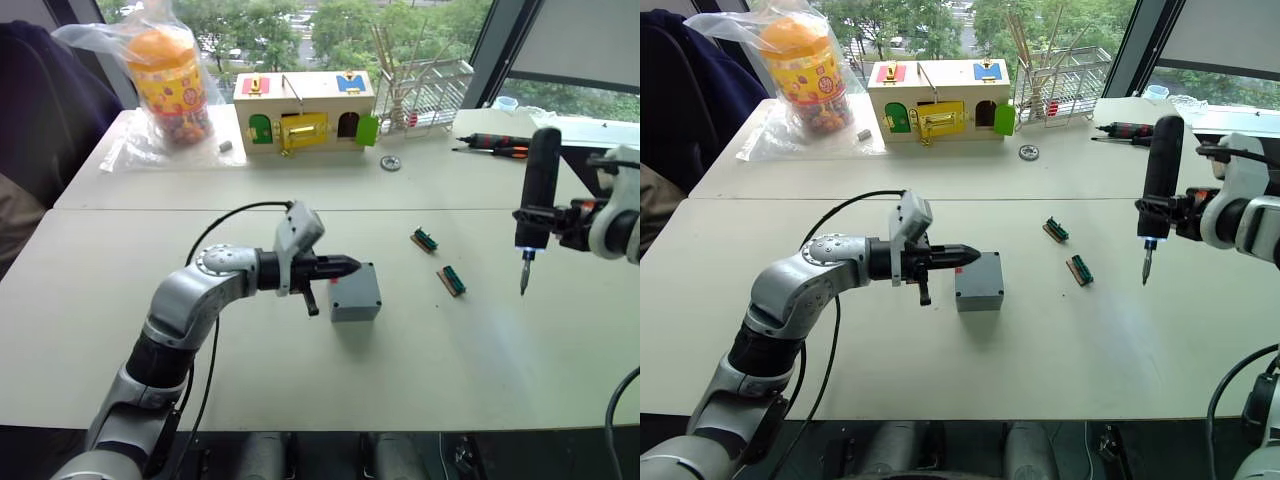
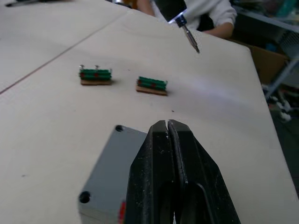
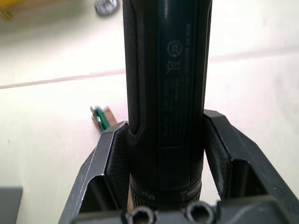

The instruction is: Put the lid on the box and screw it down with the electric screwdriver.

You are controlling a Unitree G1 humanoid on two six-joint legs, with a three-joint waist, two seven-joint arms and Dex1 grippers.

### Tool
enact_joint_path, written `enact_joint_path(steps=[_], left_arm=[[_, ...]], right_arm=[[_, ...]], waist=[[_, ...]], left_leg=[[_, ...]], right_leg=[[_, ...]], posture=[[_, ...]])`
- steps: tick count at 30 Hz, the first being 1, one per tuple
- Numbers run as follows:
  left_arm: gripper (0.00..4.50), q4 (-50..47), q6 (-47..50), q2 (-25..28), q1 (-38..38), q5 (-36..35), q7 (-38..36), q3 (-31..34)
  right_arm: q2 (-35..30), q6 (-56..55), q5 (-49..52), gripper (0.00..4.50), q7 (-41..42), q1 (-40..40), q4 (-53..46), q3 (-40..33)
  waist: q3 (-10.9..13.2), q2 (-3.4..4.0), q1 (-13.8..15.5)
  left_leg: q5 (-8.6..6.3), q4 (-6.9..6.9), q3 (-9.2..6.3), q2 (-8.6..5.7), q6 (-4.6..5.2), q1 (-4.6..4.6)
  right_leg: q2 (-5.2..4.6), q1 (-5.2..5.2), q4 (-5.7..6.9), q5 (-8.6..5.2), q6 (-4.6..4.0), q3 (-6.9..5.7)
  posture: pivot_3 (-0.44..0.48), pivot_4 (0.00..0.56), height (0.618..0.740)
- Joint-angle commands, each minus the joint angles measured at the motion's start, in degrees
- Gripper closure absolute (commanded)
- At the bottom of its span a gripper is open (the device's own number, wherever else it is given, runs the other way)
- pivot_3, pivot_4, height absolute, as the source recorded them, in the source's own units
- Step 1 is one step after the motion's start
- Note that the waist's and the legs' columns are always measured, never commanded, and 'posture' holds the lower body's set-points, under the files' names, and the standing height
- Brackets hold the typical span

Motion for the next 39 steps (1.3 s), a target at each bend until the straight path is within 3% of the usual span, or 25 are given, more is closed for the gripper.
enact_joint_path(steps=[1,10,19,25,29,33,36,39], left_arm=[[4.50,-6.0,0.7,0.7,-0.6,-1.3,-1.4,-2.3],[4.50,-7.6,0.0,-3.0,3.0,-3.2,1.3,-2.4],[4.50,-7.2,-0.1,-1.5,5.1,-3.5,2.4,-1.5],[4.50,-6.2,-0.4,-1.7,6.2,-4.7,3.5,1.2],[4.50,-4.2,-2.8,-4.3,6.6,-3.8,8.5,4.8],[4.50,-2.1,-8.0,-7.7,6.2,-0.8,15.5,9.2],[4.50,0.0,-13.2,-8.6,5.2,3.5,20.7,12.4],[4.50,3.4,-10.6,-4.7,4.0,2.1,16.4,12.8]], right_arm=[[-4.0,3.4,0.2,2.65,5.1,1.5,2.6,-0.3],[-7.3,2.9,-4.4,2.65,13.4,2.4,12.8,8.6],[-7.8,0.8,-8.9,2.65,19.6,-0.3,19.1,15.8],[-7.0,-1.2,-12.1,0.06,20.3,-1.1,20.4,16.5],[-6.9,-6.8,-14.4,0.02,18.6,-2.2,20.2,12.8],[-4.1,-18.8,-14.2,0.02,17.2,-1.2,12.8,5.0],[3.0,-24.6,-7.6,0.02,19.7,4.0,-6.1,-1.2],[8.2,-20.5,-2.9,0.02,18.2,10.6,-22.2,1.2]], waist=[[0.0,0.01,0.1],[0.0,0.19,0.1],[0.1,0.21,0.2],[0.1,0.21,0.2],[0.1,0.21,0.2],[0.1,0.19,0.2],[0.1,0.13,0.1],[0.1,0.14,0.2]], left_leg=[[0.01,0.00,0.00,0.01,-0.01,0.03],[0.00,0.00,0.00,0.00,-0.01,0.02],[0.01,0.02,0.00,0.00,-0.02,0.02],[0.02,0.02,-0.01,-0.01,-0.03,0.03],[0.03,0.04,0.00,-0.01,-0.05,0.02],[0.03,0.03,0.00,-0.01,-0.06,0.02],[0.08,0.00,-0.04,0.02,-0.15,0.04],[0.12,-0.07,-0.15,0.12,-0.23,0.08]], right_leg=[[0.00,0.01,0.01,0.00,0.00,0.01],[0.01,-0.01,-0.02,0.00,-0.01,0.07],[0.01,-0.01,-0.02,0.00,-0.01,0.06],[0.01,0.01,-0.03,0.00,0.00,0.05],[0.00,0.02,-0.02,0.00,0.00,0.04],[0.01,0.02,-0.03,0.00,0.01,0.04],[0.04,0.03,-0.02,0.00,0.02,0.00],[0.14,0.06,0.00,0.00,0.01,-0.09]], posture=[[0.000,0.150,0.706],[0.000,0.150,0.706],[0.000,0.150,0.706],[0.000,0.150,0.706],[0.000,0.150,0.706],[0.000,0.150,0.706],[0.000,0.150,0.706],[0.000,0.150,0.706]])
